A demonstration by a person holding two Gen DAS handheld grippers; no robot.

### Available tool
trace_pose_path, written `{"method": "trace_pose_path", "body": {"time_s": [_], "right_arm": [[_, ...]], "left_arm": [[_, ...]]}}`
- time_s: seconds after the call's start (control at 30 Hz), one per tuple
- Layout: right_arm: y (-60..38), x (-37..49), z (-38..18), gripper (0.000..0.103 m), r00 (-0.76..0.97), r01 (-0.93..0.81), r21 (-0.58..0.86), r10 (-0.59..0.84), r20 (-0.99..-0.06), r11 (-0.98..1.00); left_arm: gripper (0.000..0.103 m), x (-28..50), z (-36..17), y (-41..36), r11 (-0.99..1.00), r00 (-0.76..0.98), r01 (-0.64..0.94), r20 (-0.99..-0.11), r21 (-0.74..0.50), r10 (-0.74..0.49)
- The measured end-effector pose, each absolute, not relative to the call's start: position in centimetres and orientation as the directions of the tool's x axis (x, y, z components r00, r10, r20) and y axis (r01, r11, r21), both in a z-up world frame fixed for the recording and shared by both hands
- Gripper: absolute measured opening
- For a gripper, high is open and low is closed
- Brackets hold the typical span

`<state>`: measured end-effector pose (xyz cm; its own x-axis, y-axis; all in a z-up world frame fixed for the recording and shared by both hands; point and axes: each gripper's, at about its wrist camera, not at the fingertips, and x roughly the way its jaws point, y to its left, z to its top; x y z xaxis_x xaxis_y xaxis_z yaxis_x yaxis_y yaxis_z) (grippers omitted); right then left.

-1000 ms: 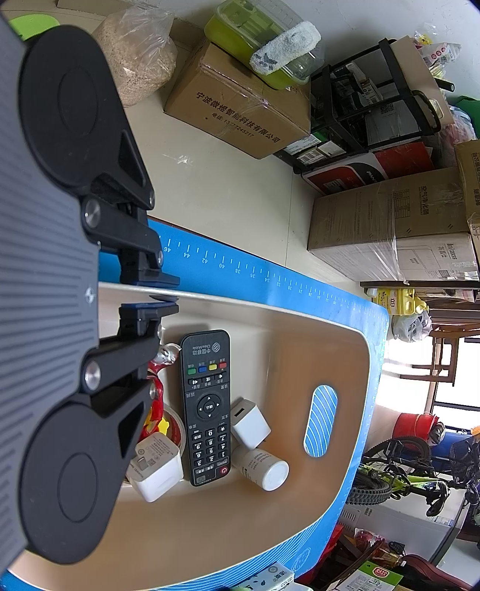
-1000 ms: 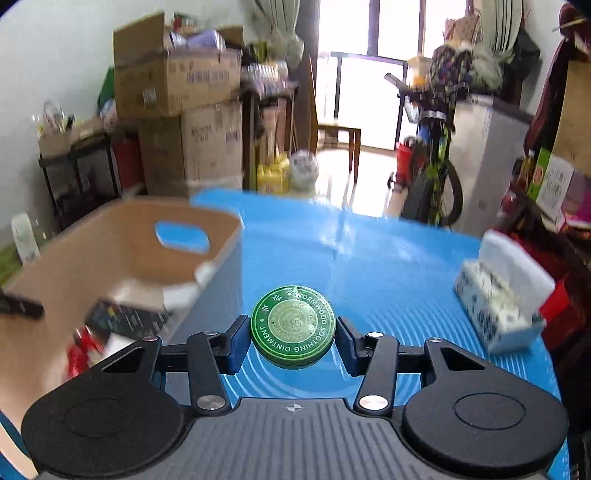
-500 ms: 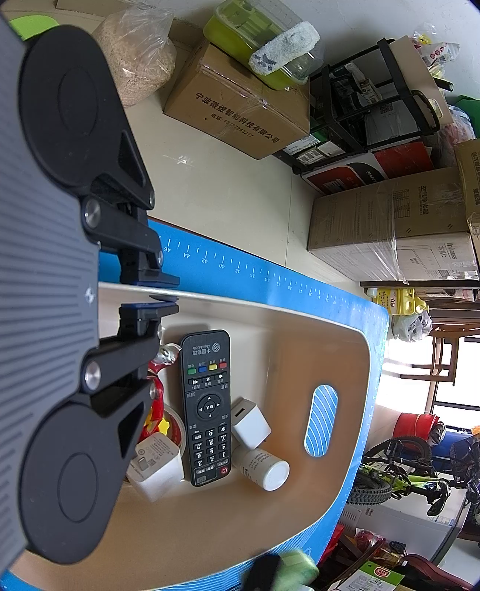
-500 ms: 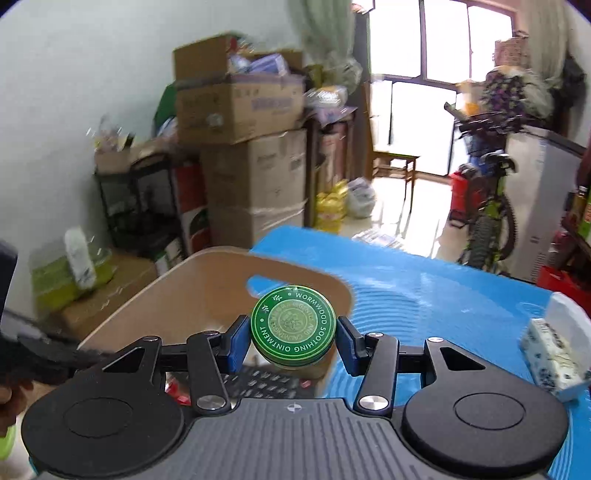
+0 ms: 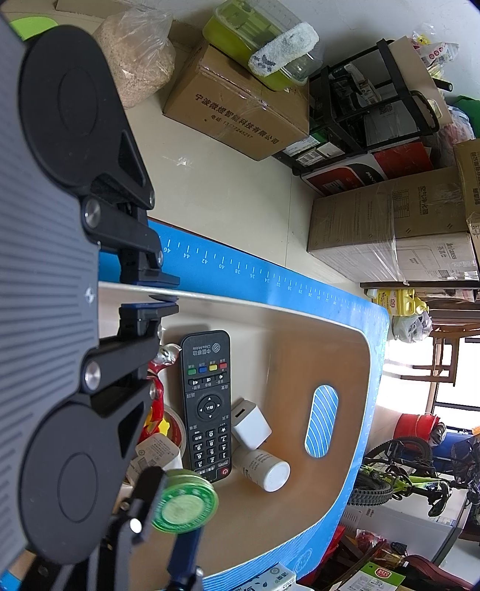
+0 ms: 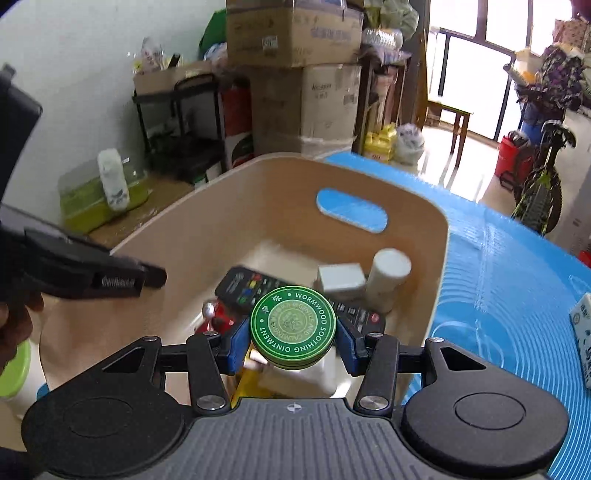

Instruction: Organize rigid objects

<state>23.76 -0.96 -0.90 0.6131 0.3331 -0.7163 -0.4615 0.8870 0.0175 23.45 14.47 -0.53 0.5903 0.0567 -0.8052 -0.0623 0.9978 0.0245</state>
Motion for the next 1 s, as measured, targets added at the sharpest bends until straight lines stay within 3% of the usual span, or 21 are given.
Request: {"method": "trace_pose_path", "body": {"time_s": [0.07,0.13,0.3,0.5,0.57,0.63,0.77,1.0], "right_arm": [[-0.9,23.5,-1.0,0.056,0.620,-0.464,-0.004,0.321,-0.716,0.886],[-0.9,23.3,-0.8,0.067,0.620,-0.462,-0.005,0.319,-0.717,0.887],[-2.1,22.6,0.3,0.080,0.641,-0.440,0.024,0.333,-0.691,0.897],[-4.0,21.4,2.3,0.087,0.669,-0.420,0.038,0.337,-0.663,0.907],[-4.7,20.8,3.0,0.093,0.689,-0.403,0.021,0.318,-0.651,0.915],[-5.6,20.2,3.7,0.094,0.699,-0.396,0.030,0.322,-0.638,0.918],[-7.1,19.3,4.8,0.096,0.711,-0.372,0.032,0.307,-0.633,0.928],[-9.7,16.9,6.1,0.096,0.727,-0.322,0.045,0.277,-0.628,0.946]], "left_arm": [[0.010,23.5,-0.5,14.5,0.998,0.590,-0.063,-0.805,0.028,0.060],[0.010,23.5,-0.5,14.5,0.997,0.589,-0.065,-0.806,0.028,0.061],[0.013,23.5,-0.4,14.5,0.997,0.586,-0.074,-0.807,0.038,0.074],[0.019,22.7,0.4,13.7,0.992,0.603,-0.102,-0.788,0.076,0.123],[0.046,22.3,0.8,13.5,0.989,0.609,-0.111,-0.780,0.095,0.144],[0.060,21.8,1.4,13.1,0.987,0.625,-0.115,-0.764,0.111,0.158],[0.070,20.7,2.9,12.3,0.987,0.665,-0.109,-0.729,0.122,0.164],[0.073,18.0,5.2,10.6,0.990,0.705,-0.094,-0.695,0.104,0.140]]}}
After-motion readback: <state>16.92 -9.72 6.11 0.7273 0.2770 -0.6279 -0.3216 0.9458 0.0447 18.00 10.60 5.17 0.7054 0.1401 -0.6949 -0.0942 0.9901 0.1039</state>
